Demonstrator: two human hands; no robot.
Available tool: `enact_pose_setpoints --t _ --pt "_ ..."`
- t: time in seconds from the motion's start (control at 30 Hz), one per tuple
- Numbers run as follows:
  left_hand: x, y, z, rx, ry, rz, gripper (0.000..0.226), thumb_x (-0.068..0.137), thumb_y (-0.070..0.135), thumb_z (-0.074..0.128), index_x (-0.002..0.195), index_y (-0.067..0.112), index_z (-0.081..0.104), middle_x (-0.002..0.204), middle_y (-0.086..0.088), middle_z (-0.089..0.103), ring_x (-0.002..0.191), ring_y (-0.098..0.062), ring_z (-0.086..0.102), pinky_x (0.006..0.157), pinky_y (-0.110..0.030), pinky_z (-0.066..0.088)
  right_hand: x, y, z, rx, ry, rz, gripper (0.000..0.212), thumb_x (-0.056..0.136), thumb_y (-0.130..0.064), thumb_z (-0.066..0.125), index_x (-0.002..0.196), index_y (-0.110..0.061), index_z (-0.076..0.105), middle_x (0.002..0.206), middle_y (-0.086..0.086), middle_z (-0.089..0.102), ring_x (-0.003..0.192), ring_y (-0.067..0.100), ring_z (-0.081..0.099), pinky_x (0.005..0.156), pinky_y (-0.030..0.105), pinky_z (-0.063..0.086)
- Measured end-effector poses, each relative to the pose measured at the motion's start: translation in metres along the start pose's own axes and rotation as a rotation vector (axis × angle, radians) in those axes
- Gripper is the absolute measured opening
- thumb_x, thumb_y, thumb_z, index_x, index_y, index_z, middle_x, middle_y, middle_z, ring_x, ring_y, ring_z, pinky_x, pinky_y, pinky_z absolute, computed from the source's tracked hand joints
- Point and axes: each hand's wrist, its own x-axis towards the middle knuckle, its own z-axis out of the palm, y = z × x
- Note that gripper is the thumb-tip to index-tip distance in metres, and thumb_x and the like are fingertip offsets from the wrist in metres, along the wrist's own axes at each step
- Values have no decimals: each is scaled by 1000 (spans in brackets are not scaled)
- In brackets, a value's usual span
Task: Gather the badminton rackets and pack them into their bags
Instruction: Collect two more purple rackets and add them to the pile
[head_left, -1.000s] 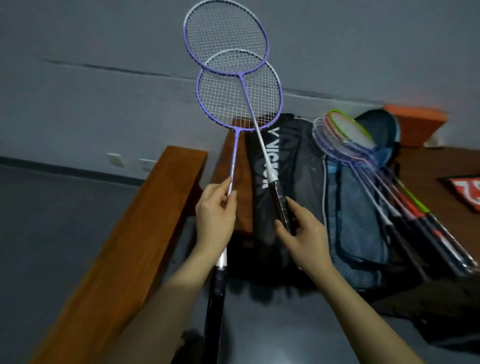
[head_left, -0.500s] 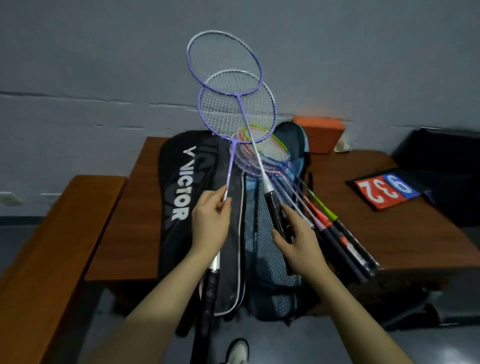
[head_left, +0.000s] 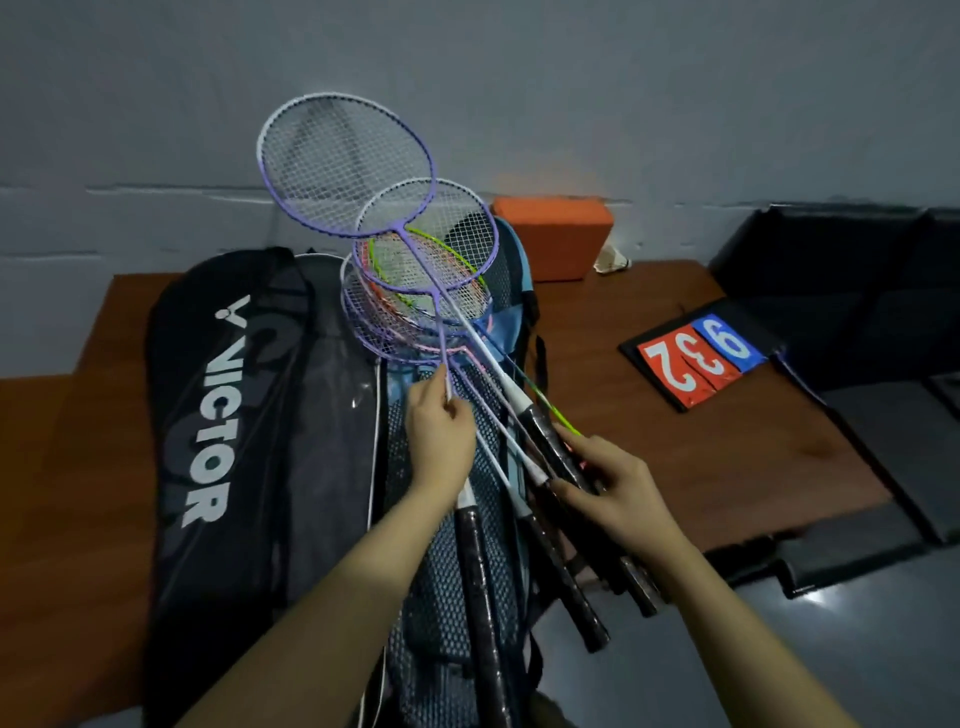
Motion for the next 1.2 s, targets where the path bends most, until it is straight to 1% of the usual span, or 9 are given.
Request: enact_pose_setpoints --t 0.17,0.3,0.47,0.63,0.7,0.83,0.93,1.07,1.2 --pt "6 2 46 -3 26 -99 46 94 7 43 139 12 37 119 -11 43 91 -30 52 77 -39 45 11 29 -26 36 -32 13 53 73 -28 71 124 -23 60 87 -21 62 79 -4 57 71 13 40" --pt "3 -1 77 38 78 -101 45 95 7 42 140 8 36 120 -11 41 87 -24 49 73 -22 35 10 60 -53 45 -69 33 53 73 -18 75 122 -31 60 81 -5 63 72 7 56 66 19 41" --pt "13 3 127 92 -53 -111 52 96 14 44 144 11 25 142 -4 30 111 -29 51 95 -40 45 17 99 -83 94 -55 52 56 72 -9 79 120 -31 60 78 3 61 68 4 52 62 15 38" --pt "6 -16 155 248 -219 -115 54 92 9 52 141 5 31 147 -7 29 134 -24 33 110 -27 25 26 136 -89 118 -194 79 52 73 -18 76 122 -25 61 84 -7 63 75 2 56 67 16 42" --pt "2 -26 154 425 -220 -96 55 91 15 53 141 6 32 149 -6 27 137 -23 23 114 -32 17 27 147 -87 159 -238 101 52 73 -20 74 123 -23 61 94 -6 66 85 2 60 77 18 45" --pt "-17 -35 151 543 -158 -99 53 92 28 50 140 12 35 150 -12 25 138 -29 21 112 -49 20 31 166 -85 168 -288 103 54 75 -18 75 125 -26 58 106 -9 66 99 0 59 90 21 45" --pt "-38 -36 159 634 -163 -82 64 84 46 41 139 12 38 147 -14 32 136 -31 29 110 -50 24 33 177 -83 136 -321 116 54 77 -21 73 127 -32 55 118 -14 62 109 3 57 97 28 44" --pt "-55 -35 173 720 -168 18 62 82 50 35 131 15 50 140 -18 42 126 -39 41 98 -53 37 35 178 -80 137 -401 139 50 82 -19 67 125 -32 46 110 -13 61 100 7 59 90 31 47" --pt "-48 -21 185 840 -169 196 53 88 47 33 134 25 46 147 -10 35 135 -33 32 102 -51 31 34 180 -80 116 -437 98 51 81 -23 68 125 -35 44 108 -16 61 100 8 60 86 31 48"
